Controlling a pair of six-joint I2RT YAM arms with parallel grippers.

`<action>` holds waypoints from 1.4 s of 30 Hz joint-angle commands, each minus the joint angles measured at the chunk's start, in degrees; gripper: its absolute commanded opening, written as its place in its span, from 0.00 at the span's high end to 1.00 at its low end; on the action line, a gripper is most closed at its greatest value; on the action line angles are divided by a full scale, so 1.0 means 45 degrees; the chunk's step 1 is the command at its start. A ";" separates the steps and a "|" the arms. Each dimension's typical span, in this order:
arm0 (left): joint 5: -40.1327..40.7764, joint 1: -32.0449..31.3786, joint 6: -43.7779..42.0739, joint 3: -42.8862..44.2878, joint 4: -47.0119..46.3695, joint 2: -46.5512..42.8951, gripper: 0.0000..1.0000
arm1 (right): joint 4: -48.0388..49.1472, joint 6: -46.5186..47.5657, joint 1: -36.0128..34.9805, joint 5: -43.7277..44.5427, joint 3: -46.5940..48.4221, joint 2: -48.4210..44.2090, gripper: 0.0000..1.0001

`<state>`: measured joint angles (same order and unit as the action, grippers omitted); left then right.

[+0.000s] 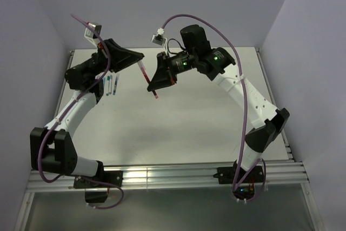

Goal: Insert the pens into the pen caps
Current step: Press the pen cap onto the pen.

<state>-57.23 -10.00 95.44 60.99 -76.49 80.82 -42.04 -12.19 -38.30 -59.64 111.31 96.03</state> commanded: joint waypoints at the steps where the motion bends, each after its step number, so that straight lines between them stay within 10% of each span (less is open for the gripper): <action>1: -0.1910 -0.0785 -0.1090 -0.0409 -0.3746 -0.0381 1.00 | 0.3131 -0.0494 0.0094 -0.0770 0.1007 -0.0265 1.00; 30: -0.1640 -0.2387 -0.2125 -0.2009 0.0001 -0.1434 1.00 | 0.4070 -0.1394 0.1071 -0.0616 0.1339 -0.0109 1.00; 42: -0.3413 -0.3090 -0.3531 -0.2792 -0.1873 -0.2061 1.00 | 0.4166 -0.2115 0.1051 -0.0946 0.1086 0.0282 1.00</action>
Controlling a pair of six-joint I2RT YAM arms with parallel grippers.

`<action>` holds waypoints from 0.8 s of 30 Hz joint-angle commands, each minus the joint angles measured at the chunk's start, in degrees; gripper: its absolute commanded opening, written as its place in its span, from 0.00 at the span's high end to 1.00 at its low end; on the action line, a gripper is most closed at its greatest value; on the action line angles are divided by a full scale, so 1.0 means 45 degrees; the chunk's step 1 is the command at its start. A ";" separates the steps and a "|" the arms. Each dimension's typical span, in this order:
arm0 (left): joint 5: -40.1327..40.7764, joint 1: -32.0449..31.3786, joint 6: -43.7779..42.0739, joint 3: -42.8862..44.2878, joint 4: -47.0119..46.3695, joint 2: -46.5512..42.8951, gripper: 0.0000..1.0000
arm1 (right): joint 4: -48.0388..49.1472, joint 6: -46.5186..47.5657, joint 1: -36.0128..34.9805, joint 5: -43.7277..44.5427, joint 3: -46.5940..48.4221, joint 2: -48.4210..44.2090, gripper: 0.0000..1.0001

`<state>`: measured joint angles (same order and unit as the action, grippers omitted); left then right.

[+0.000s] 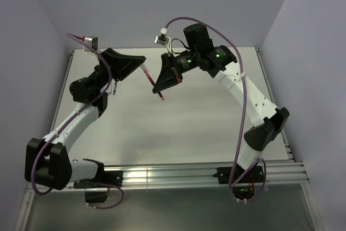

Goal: Insert the pens into the pen caps
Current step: Press the pen cap onto the pen.

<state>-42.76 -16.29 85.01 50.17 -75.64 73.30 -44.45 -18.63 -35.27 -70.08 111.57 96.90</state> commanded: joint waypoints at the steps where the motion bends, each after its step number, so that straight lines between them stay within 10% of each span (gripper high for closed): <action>1: -0.6707 -0.1711 -0.1545 -0.0407 -0.2021 -0.0429 1.00 | 0.4817 -0.0761 0.0376 0.1356 0.0989 0.0029 1.00; 10: -0.6299 -0.1926 -0.2602 -0.0251 0.2388 -0.0487 1.00 | 0.4101 0.0504 0.0357 0.2115 0.1552 -0.0128 1.00; 24: -0.6454 -0.2277 -0.1919 -0.1500 -0.1272 -0.0819 1.00 | 0.3877 0.0026 0.0200 0.2216 0.1771 0.0244 1.00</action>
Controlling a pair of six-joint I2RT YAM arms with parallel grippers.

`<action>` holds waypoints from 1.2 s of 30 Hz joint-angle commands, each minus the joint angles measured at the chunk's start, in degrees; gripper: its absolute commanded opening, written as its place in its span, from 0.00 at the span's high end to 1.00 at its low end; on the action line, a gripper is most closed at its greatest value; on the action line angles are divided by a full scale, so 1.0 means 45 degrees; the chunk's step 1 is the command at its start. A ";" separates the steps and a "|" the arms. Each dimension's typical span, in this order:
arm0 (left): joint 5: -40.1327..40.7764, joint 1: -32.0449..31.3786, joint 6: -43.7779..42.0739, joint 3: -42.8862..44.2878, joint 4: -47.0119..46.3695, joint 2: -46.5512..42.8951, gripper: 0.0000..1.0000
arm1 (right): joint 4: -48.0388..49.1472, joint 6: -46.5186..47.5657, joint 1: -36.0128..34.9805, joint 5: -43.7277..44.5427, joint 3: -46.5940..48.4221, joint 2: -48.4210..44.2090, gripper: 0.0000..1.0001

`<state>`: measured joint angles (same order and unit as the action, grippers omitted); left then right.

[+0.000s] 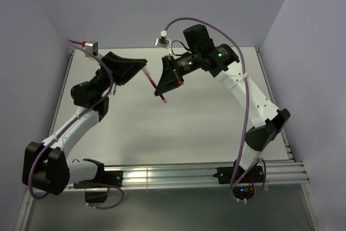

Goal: Insert the pens into the pen caps
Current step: Press the pen cap onto the pen.

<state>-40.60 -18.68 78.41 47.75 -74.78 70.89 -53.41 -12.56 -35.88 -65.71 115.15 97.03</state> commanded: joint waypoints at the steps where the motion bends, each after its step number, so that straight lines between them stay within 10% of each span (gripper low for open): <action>1: -0.6935 -0.1806 -0.0646 -0.1020 -0.1293 -0.0363 1.00 | 0.6298 -0.1524 0.0336 0.1205 0.0838 0.0195 1.00; 10: -0.6798 -0.1476 -0.2266 0.0362 0.3057 -0.0033 0.92 | 0.6341 -0.1097 0.0317 0.1497 0.0700 0.0097 1.00; 21: -0.6465 0.0380 0.0970 0.2570 -0.1346 0.1002 0.99 | 0.5912 0.0523 0.0336 0.2336 -0.0882 -0.0566 1.00; 30: -0.6896 0.0556 0.0121 0.3393 -0.0104 0.1121 0.40 | 0.5696 0.1071 0.0336 0.2435 -0.1175 -0.0781 1.00; 36: -0.6585 0.1375 0.0037 0.4174 0.0055 0.1258 0.30 | 0.5657 0.1130 0.0317 0.2279 -0.1722 -0.1054 1.00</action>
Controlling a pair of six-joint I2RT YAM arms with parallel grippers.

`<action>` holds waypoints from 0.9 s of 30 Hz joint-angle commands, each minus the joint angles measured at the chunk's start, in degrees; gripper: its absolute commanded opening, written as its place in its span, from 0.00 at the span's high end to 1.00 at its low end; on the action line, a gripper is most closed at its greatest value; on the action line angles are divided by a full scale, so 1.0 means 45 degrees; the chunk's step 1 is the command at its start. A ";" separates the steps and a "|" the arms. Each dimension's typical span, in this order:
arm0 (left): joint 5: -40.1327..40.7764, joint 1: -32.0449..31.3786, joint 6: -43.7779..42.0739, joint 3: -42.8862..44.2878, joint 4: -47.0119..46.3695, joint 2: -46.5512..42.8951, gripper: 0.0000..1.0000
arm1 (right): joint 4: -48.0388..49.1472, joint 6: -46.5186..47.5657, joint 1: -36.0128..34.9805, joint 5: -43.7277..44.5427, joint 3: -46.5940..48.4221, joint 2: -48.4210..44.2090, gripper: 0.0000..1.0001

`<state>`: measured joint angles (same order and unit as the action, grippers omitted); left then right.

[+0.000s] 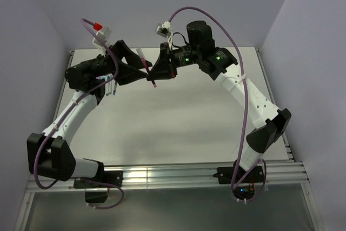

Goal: Insert the pens into the pen caps
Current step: Press the pen cap onto the pen.

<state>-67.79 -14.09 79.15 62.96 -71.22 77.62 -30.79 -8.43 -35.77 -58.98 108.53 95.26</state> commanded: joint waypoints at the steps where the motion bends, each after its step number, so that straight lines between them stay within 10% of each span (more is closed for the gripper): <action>1: -0.0483 0.0454 -0.0264 0.0949 -0.0542 -0.0238 0.30 | 0.0630 0.0232 0.0292 0.0744 -0.0309 -0.0701 1.00; 10: 0.0843 0.1158 -0.2354 0.0560 0.2758 -0.0433 0.47 | 0.0708 -0.0392 0.0195 0.0587 -0.0056 -0.0877 1.00; 27: 0.1509 0.0728 -0.2160 -0.0260 0.1784 -0.0453 0.49 | 0.2154 -0.2405 -0.0235 0.1173 -0.0075 -0.0544 1.00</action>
<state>-62.57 -10.39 70.50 61.91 -61.36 77.38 -24.77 -17.85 -35.97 -53.58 107.55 94.21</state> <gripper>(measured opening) 0.518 0.172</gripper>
